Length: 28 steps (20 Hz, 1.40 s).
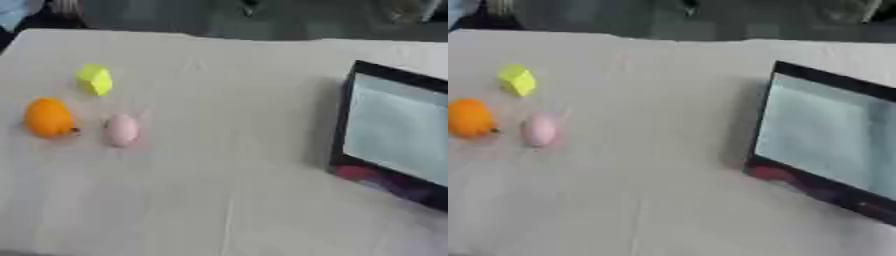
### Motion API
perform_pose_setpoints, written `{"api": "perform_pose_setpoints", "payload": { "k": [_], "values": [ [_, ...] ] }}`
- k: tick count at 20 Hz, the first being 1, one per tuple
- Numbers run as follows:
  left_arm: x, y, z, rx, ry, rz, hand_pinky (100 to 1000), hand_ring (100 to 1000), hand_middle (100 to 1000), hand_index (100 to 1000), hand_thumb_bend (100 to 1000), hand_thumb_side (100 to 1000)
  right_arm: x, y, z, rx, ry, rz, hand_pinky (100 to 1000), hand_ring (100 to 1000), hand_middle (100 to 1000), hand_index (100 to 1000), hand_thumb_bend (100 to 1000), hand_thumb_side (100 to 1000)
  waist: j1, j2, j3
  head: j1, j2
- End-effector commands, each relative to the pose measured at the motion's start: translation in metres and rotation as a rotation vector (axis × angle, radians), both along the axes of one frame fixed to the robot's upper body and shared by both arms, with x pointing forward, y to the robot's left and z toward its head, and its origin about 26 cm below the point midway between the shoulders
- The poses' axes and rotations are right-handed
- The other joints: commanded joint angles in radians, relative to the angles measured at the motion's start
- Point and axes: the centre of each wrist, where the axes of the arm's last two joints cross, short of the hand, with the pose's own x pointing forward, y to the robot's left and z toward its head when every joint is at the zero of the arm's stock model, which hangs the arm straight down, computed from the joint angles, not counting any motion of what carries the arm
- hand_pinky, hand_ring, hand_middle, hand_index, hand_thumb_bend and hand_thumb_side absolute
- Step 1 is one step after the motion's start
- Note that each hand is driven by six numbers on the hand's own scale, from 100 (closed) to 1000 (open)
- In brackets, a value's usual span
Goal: Pick up the objects with one hand, pass them to the other hand, and then place them into the box on the other side of the table.
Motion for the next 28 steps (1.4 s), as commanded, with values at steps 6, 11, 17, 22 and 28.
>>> {"api": "perform_pose_setpoints", "payload": {
  "k": [6,11,17,22,28],
  "values": [
    [-0.001,0.010,0.014,0.032,-0.026,0.016,922,694,627,746,559,573,0.001,-0.003,0.014,-0.038,-0.022,-0.002,1000,1000,1000,1000,100,733,-0.010,-0.028,0.002,-0.019,0.011],
    [-0.001,0.010,0.015,0.035,-0.026,0.016,922,694,627,746,559,573,0.002,-0.003,0.015,-0.041,-0.028,0.000,1000,1000,1000,1000,100,730,-0.012,-0.025,0.002,-0.018,0.011],
    [0.000,0.011,0.016,0.043,-0.024,0.019,922,696,628,747,560,569,0.002,-0.003,0.015,-0.039,-0.027,0.000,1000,1000,1000,1000,100,732,-0.012,-0.026,0.000,-0.010,0.011],
    [0.011,0.025,0.041,0.154,0.004,0.062,919,705,637,759,570,549,0.003,-0.004,0.016,-0.041,-0.024,0.002,1000,1000,1000,1000,100,727,-0.007,-0.032,-0.003,-0.001,0.005],
    [0.031,0.048,0.077,0.375,0.167,0.085,912,721,656,779,590,543,0.002,-0.004,0.016,-0.045,-0.021,0.006,1000,1000,1000,1000,100,722,-0.001,-0.038,-0.009,0.003,0.011]
  ]
}}
